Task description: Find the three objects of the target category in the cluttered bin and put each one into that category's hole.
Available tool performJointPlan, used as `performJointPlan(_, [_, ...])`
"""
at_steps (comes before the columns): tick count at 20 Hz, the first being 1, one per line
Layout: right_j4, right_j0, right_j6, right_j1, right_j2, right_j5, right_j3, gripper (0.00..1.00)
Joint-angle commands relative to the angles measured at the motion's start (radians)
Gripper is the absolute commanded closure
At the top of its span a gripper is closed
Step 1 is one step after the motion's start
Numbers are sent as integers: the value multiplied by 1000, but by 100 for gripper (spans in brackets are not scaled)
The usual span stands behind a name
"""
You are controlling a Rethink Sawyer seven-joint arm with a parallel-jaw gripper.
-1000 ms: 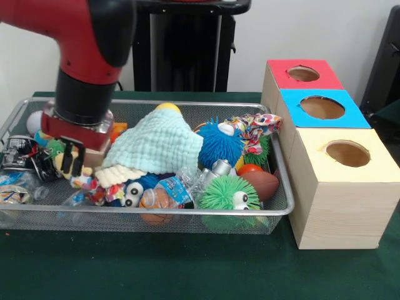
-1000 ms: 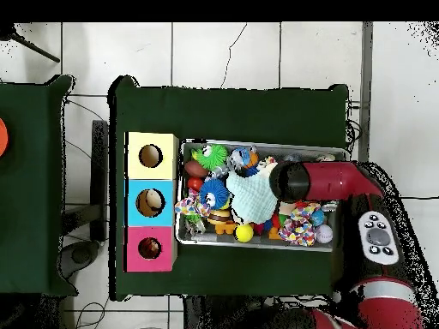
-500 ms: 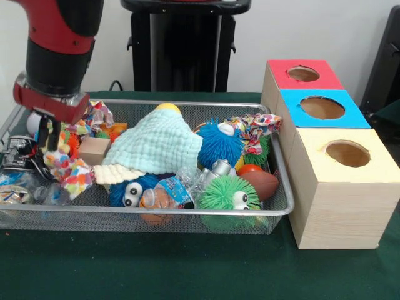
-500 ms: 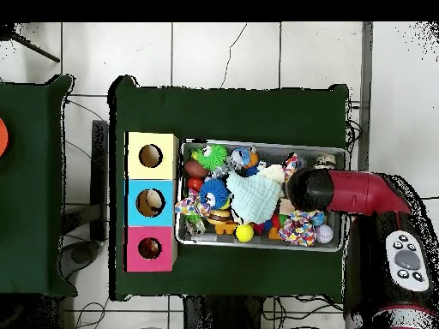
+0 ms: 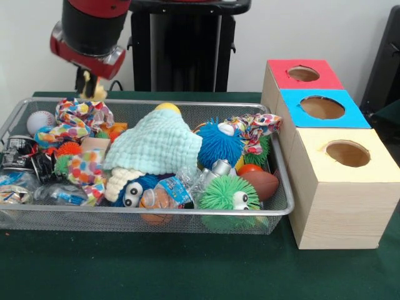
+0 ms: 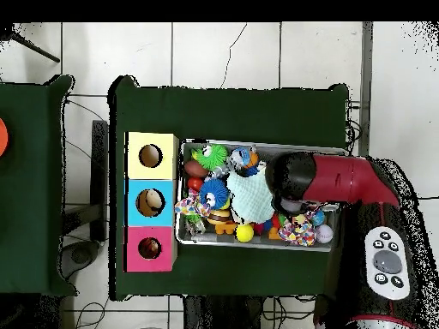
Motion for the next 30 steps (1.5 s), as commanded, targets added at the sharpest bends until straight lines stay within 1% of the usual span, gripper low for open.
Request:
performJointPlan(1, [145, -53, 125, 66, 48, 102, 16, 100])
performJointPlan(3, [189, -67, 142, 82, 55, 73, 45, 100])
performJointPlan(6, [217, -80, 126, 97, 62, 7, 71, 100])
performJointPlan(8, [259, -93, 124, 98, 77, -39, 115, 100])
performJointPlan(10, [315, -98, 139, 95, 82, -16, 158, 100])
performJointPlan(12, [356, -91, 160, 83, 73, 19, 186, 100])
performJointPlan(13, [359, -83, 164, 75, 66, 4, 199, 100])
performJointPlan(15, [395, -71, 186, 62, 54, 31, 229, 100])
performJointPlan(16, [392, -63, 186, 54, 45, 16, 241, 100])
performJointPlan(17, [408, -54, 202, 49, 36, 36, 253, 100])
performJointPlan(18, [417, -50, 203, 44, 31, 36, 268, 100])
performJointPlan(20, [426, -39, 203, 35, 19, 14, 302, 100])
performJointPlan(21, [414, -31, 193, 27, 13, -26, 317, 100])
performJointPlan(22, [415, -28, 191, 23, 8, -38, 330, 100])
performJointPlan(24, [408, -21, 180, -3, -5, -68, 374, 100])
performJointPlan(25, [423, -17, 178, -30, -8, -61, 416, 100])
performJointPlan(26, [429, -14, 179, -42, -12, -67, 438, 100])
performJointPlan(28, [451, 4, 192, -89, -22, -95, 521, 100])
performJointPlan(30, [469, 22, 210, -121, -34, -118, 579, 100])
